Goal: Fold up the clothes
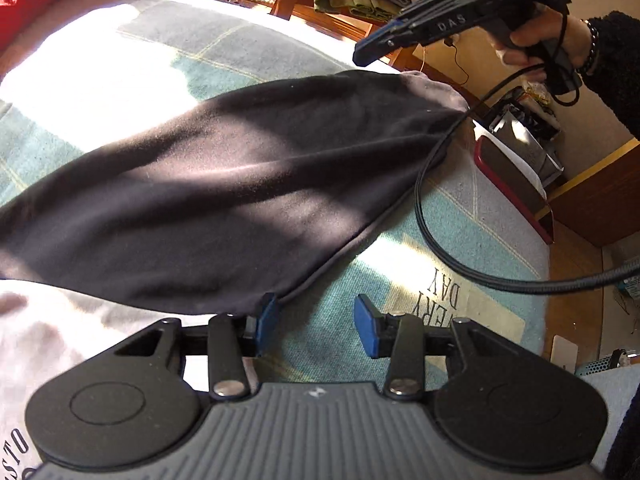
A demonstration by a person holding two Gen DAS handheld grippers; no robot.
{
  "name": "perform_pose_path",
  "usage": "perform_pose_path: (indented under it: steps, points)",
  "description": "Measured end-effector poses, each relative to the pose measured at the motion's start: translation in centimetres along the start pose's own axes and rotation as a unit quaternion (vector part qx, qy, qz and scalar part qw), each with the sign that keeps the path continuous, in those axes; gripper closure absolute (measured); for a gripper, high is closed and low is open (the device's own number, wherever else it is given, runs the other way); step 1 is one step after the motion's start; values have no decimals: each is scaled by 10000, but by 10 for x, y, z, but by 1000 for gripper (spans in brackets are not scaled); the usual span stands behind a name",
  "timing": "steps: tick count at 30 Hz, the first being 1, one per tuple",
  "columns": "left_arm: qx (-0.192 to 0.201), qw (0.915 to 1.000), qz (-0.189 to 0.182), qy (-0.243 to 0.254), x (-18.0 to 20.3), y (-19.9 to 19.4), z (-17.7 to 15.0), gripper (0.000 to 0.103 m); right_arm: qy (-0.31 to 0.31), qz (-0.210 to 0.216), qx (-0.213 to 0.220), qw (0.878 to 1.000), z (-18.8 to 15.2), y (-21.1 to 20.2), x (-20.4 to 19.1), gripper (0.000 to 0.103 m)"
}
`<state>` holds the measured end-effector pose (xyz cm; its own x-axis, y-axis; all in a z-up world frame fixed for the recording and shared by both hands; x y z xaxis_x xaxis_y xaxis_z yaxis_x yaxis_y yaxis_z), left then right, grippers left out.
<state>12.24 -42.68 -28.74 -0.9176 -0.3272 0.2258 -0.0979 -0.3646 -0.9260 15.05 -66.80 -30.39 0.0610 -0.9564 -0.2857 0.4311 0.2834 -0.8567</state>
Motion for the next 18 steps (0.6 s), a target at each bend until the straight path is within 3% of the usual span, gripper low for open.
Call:
perform_pose_path:
  steps: [3, 7, 8, 10, 11, 13, 15, 18]
  points:
    - [153, 9997, 190, -84, -19, 5, 15, 52, -296, 297, -188, 9989, -13, -2, -24, 79]
    - [10, 9993, 218, -288, -29, 29, 13, 50, 217, -341, -364, 9985, -25, 33, 6, 79]
    - [7, 9993, 206, -319, -29, 30, 12, 45, 429, -438, -201, 9979, -21, 29, 16, 86]
    - [22, 9993, 174, -330, -26, 28, 9, 43, 854, -630, 125, 9943, -15, 20, 37, 87]
    - [7, 9993, 166, -321, -25, 27, 7, 43, 1058, -721, 285, 9914, -12, 15, 48, 81]
    - [-23, 9994, 138, -313, -25, 27, 4, 43, 1031, -666, 410, 9916, -13, -4, 56, 78]
    - [-49, 9993, 68, -351, -27, 26, 5, 43, 940, -654, 323, 9929, -22, -20, 63, 72]
    - [-33, 9990, -51, -449, -30, 27, 6, 43, 306, -920, 36, 9953, -41, -31, 70, 59]
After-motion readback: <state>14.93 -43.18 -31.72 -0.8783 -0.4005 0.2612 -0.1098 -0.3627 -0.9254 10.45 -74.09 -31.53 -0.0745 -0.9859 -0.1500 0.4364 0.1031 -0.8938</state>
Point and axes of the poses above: each gripper's, at about its wrist camera, not at the fingertips, and y roughly the way its jaws point, x to its right, z to its top, the point moved 9 cm from there along y, roughly the way its jaws point, and after that the axes turned 3 degrees about -x, right-handed, at the moved point
